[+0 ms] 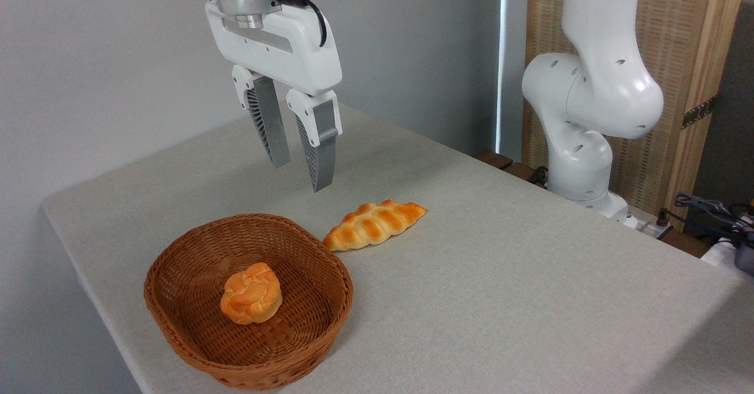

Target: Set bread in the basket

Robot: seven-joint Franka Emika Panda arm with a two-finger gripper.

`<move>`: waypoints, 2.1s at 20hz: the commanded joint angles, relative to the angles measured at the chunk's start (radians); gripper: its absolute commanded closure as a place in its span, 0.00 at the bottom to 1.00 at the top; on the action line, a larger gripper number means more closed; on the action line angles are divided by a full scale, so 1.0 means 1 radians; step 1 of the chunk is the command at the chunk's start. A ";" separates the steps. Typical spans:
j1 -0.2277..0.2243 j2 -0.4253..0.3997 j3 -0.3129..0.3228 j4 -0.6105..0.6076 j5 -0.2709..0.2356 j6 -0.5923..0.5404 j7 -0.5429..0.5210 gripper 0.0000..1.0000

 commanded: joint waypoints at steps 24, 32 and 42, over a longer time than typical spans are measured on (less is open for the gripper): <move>-0.027 0.008 -0.014 -0.053 -0.095 0.059 0.000 0.00; -0.157 -0.230 -0.001 -0.505 -0.069 0.297 0.034 0.00; -0.174 -0.309 -0.001 -0.663 -0.068 0.358 0.037 0.00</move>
